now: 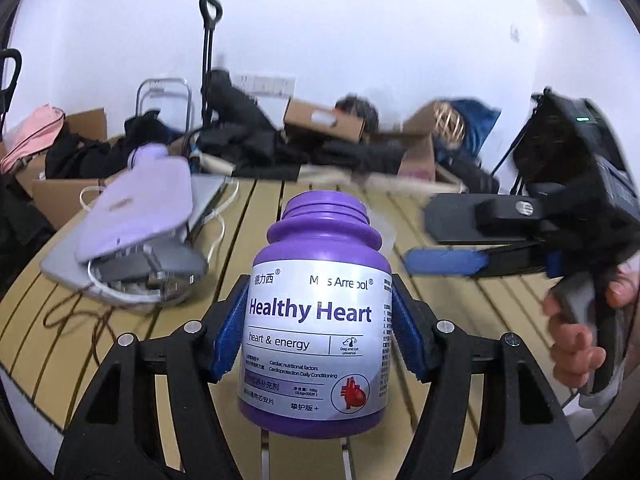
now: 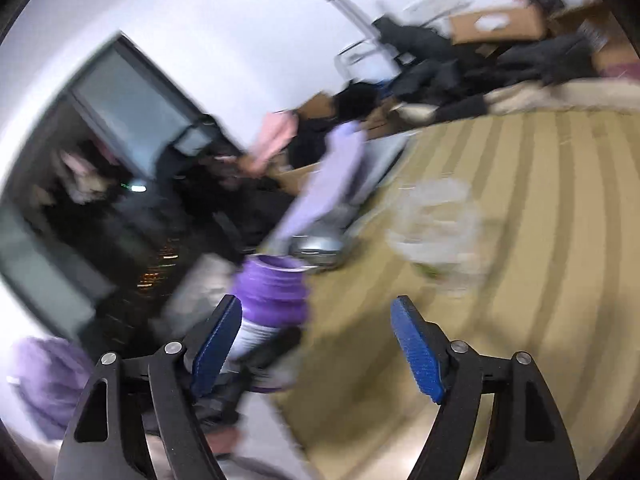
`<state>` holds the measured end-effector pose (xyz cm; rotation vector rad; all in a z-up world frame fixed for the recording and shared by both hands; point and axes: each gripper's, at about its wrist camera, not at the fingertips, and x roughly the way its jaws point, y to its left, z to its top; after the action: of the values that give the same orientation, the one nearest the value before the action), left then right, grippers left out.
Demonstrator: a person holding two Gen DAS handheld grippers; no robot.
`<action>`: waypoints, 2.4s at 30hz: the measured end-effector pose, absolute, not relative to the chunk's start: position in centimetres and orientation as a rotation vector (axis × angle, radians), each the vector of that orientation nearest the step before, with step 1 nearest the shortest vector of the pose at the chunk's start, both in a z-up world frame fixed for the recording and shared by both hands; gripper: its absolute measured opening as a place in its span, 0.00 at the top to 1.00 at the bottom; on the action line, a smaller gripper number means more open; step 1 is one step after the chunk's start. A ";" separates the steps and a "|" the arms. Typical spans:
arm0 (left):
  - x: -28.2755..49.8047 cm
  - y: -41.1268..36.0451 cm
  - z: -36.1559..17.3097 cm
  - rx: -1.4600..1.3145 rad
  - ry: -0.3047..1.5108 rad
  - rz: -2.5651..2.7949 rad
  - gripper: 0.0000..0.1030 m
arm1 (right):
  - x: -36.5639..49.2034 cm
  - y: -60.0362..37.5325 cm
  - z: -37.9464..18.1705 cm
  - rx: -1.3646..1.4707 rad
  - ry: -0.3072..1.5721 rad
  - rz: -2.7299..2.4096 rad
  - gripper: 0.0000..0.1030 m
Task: Organize rigid objects
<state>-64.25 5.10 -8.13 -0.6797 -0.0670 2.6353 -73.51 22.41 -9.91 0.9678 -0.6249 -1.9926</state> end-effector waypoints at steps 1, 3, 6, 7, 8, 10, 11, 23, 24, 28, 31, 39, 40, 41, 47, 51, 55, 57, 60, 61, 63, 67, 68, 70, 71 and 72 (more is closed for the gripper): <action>-64.1 4.8 -7.8 -0.651 -0.081 2.627 0.41 | -74.3 21.7 -9.8 0.975 -0.639 -1.950 0.21; -64.0 4.4 -7.2 -0.588 -0.113 2.614 0.41 | -75.8 20.3 -9.8 1.000 -0.657 -1.870 0.21; -64.3 3.9 -6.9 -0.559 -0.141 2.599 0.41 | -77.5 18.6 -10.2 1.022 -0.710 -1.757 0.21; -64.4 3.8 -6.9 -0.557 -0.143 2.590 0.41 | -77.7 18.2 -10.4 1.030 -0.712 -1.746 0.21; -64.5 3.9 -6.8 -0.550 -0.136 2.587 0.40 | -77.9 17.7 -10.5 1.040 -0.711 -1.740 0.21; -64.8 4.0 -6.9 -0.556 -0.133 2.588 0.40 | -78.1 17.0 -10.2 1.020 -0.698 -1.741 0.31; -65.2 3.9 -7.0 -0.567 -0.137 2.584 0.39 | -78.0 16.8 -10.0 1.012 -0.677 -1.765 0.34; -71.0 5.3 -7.3 -0.545 0.049 2.646 0.42 | -76.8 10.2 -5.7 0.744 0.264 -2.175 0.35; -71.7 5.4 -7.1 -0.553 0.058 2.656 0.42 | -77.5 10.0 -5.5 0.723 0.309 -2.180 0.35; -74.4 5.6 -5.9 -0.540 0.083 2.692 0.42 | -80.3 10.0 -4.7 0.672 0.327 -2.170 0.35; -75.8 5.5 -5.2 -0.534 0.077 2.714 0.42 | -81.9 10.5 -3.9 0.624 0.292 -2.161 0.35; -77.5 7.4 -8.2 -0.663 0.112 2.691 0.42 | -85.2 11.4 -6.9 0.716 0.200 -2.146 0.34; -77.0 7.8 -8.6 -0.657 0.121 2.682 0.42 | -84.8 11.6 -7.2 0.733 0.223 -2.150 0.34; -76.4 8.4 -9.3 -0.667 0.139 2.665 0.42 | -84.2 12.0 -7.6 0.745 0.244 -2.157 0.34; -75.0 9.5 -13.1 -0.973 0.154 2.552 0.21 | -82.1 13.0 -11.1 0.818 0.317 -2.165 0.35; -73.7 8.0 -13.7 -1.063 0.071 2.564 0.14 | -81.5 12.8 -12.7 0.823 0.352 -2.187 0.35; -73.1 7.1 -14.1 -1.135 0.039 2.580 0.13 | -80.6 12.2 -12.7 0.817 0.400 -2.210 0.35; -72.5 6.7 -13.9 -1.152 0.048 2.607 0.13 | -80.4 12.3 -12.2 0.841 0.404 -2.219 0.35; -71.4 5.6 -13.0 -1.159 0.013 2.623 0.12 | -79.2 13.9 -10.8 0.866 0.356 -2.246 0.34; -70.9 5.3 -12.7 -1.153 0.016 2.635 0.08 | -78.5 14.9 -10.1 0.865 0.321 -2.261 0.34; -69.8 4.5 -12.2 -1.117 0.048 2.677 0.01 | -77.4 17.6 -8.8 0.888 0.220 -2.282 0.23; -68.1 2.1 -11.6 -1.122 0.045 2.782 0.00 | -74.6 23.1 -7.6 0.956 0.127 -2.409 0.22; -67.5 1.5 -11.3 -1.121 0.026 2.816 0.00 | -74.0 24.2 -7.5 0.970 0.131 -2.453 0.22; -66.8 0.9 -10.8 -1.109 -0.017 2.844 0.00 | -73.0 26.3 -7.8 1.009 0.097 -2.521 0.22; -66.2 0.7 -10.4 -1.103 -0.044 2.859 0.00 | -72.6 27.0 -8.0 1.027 0.068 -2.538 0.22; -65.8 0.7 -10.0 -1.094 -0.060 2.868 0.00 | -72.1 27.5 -8.2 1.043 0.040 -2.549 0.22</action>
<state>-65.80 0.67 -10.04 -1.0935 -0.0599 2.8676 -72.11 27.54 -8.22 1.0432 0.0399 -2.5491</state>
